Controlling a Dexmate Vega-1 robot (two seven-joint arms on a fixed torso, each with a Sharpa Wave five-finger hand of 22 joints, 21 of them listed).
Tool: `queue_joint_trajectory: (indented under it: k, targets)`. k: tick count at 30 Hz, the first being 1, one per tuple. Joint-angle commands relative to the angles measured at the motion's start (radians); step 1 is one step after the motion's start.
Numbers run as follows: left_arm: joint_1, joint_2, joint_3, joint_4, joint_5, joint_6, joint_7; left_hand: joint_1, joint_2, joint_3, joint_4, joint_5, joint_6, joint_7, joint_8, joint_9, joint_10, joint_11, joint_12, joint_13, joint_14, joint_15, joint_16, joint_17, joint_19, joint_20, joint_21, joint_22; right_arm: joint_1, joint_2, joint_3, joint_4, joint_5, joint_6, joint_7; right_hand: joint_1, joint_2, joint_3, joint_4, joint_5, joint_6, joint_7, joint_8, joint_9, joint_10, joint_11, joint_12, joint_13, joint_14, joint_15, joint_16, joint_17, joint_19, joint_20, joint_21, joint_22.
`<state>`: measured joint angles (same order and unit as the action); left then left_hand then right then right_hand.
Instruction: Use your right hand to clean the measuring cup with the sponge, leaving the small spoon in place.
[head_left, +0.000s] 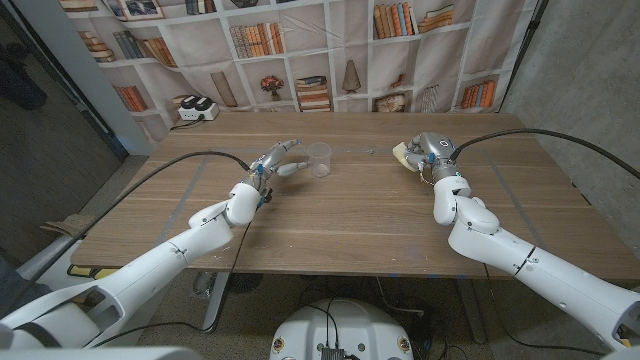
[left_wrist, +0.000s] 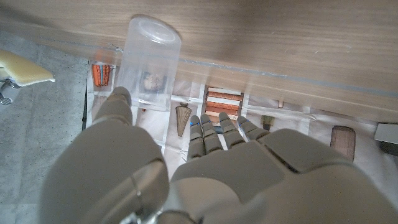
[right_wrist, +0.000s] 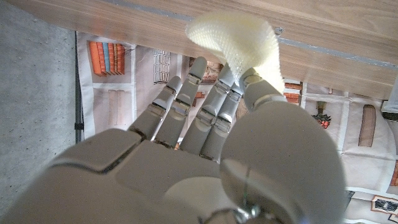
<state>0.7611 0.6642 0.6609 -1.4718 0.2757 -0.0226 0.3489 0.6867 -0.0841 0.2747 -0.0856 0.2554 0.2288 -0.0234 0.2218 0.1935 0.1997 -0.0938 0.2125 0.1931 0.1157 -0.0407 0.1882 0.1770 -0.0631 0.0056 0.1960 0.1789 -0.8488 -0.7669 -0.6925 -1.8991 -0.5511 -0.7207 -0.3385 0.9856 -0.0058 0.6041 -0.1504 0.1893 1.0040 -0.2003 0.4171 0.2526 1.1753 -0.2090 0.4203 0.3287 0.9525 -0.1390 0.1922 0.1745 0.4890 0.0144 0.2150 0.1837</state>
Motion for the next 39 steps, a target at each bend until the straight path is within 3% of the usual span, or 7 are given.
queue_joint_trajectory:
  k: [1,28,39]
  targets:
    - [-0.037,-0.029,0.044,0.061,0.067,-0.016,0.03,0.011,-0.005,-0.002,-0.001,0.009,0.015,-0.008,0.005,0.001,0.011,-0.015,0.004,0.003,0.01,-0.028,0.002,0.002,-0.003,-0.002,0.004,0.003,0.01,0.001,-0.005,0.01,0.003,0.008,0.007,0.0,0.01,0.011,0.001,0.008,0.03,-0.02,0.007,0.004,0.001,-0.005,0.008,0.005,0.009,-0.064,-0.002,0.004,0.004,0.0,0.002,0.004]
    - [-0.081,-0.08,0.073,0.163,0.034,-0.06,0.016,0.021,-0.004,-0.005,-0.003,0.02,0.027,-0.011,0.005,0.002,0.021,-0.016,0.004,0.003,0.013,-0.031,0.002,0.002,-0.003,0.001,0.004,0.002,0.023,-0.002,-0.013,0.022,0.005,0.008,0.028,-0.002,0.008,0.014,0.002,0.008,0.029,-0.02,0.009,0.001,0.0,-0.005,0.008,0.017,0.008,-0.063,-0.003,0.003,0.007,0.003,0.002,0.004]
    - [-0.126,-0.116,0.096,0.249,0.021,-0.112,0.01,0.026,0.0,-0.006,-0.004,0.026,0.053,-0.018,0.012,0.002,0.029,-0.027,0.005,0.004,0.014,-0.037,0.002,0.003,0.001,0.017,0.006,0.003,0.023,0.001,-0.008,0.035,0.015,0.021,0.018,-0.001,0.008,0.015,0.001,0.007,0.029,-0.02,0.01,0.001,0.0,-0.005,0.008,0.021,0.01,-0.065,-0.002,0.004,0.007,0.004,0.001,0.004]
